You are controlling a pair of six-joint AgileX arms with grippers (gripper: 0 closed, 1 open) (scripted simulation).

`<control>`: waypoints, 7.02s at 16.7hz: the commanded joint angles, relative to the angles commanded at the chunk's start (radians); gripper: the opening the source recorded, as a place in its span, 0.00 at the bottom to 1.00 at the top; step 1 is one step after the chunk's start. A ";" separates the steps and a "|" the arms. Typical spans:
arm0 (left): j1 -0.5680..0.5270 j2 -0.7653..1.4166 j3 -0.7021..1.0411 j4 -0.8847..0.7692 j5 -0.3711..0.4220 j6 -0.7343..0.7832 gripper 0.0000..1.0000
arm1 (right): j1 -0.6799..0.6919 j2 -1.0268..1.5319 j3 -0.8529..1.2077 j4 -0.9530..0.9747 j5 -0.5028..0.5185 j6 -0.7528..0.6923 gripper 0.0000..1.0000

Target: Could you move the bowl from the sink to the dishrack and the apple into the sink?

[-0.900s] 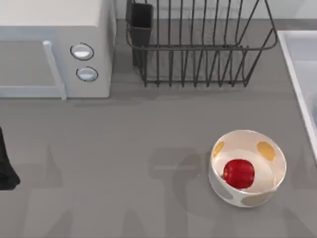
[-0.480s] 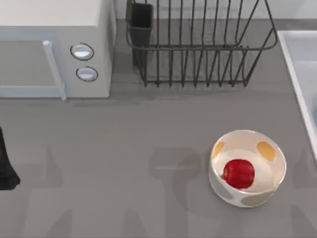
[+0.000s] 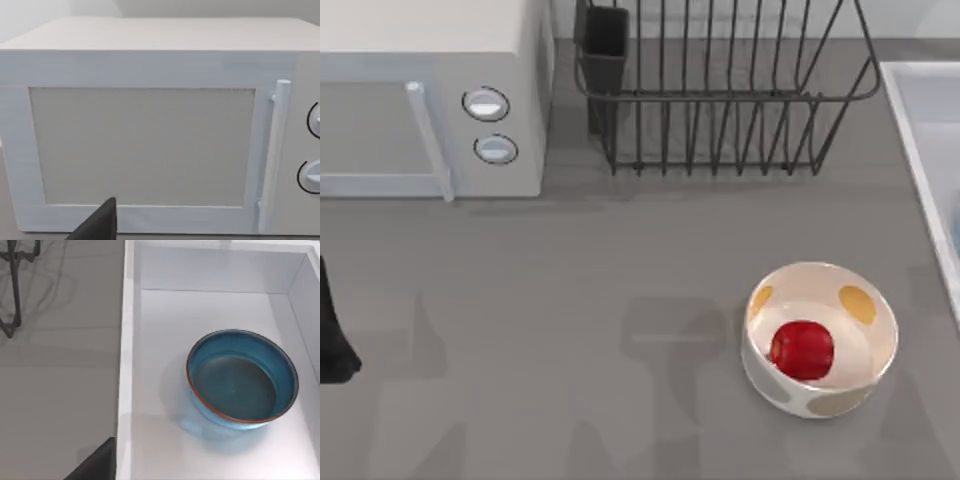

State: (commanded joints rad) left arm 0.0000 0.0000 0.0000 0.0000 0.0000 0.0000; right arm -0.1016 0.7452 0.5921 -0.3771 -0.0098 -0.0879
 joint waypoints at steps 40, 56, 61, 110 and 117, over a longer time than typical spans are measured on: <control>0.000 0.000 0.000 0.000 0.000 0.000 1.00 | -0.277 1.956 1.624 -0.614 -0.015 -0.264 1.00; 0.000 0.000 0.000 0.000 0.000 0.000 1.00 | -0.277 1.962 1.619 -0.603 -0.015 -0.264 0.10; 0.000 0.000 0.000 0.000 0.000 0.000 1.00 | -0.277 1.962 1.619 -0.603 -0.015 -0.264 0.00; 0.000 0.000 0.000 0.000 0.000 0.000 1.00 | 0.416 0.912 1.058 -0.136 0.541 -0.109 0.00; 0.000 0.000 0.000 0.000 0.000 0.000 1.00 | 0.837 0.926 1.058 0.308 0.792 0.083 0.00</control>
State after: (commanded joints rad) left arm 0.0000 0.0000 0.0000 0.0000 0.0000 0.0000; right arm 0.7359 1.6709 1.6504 -0.0695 0.7827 -0.0044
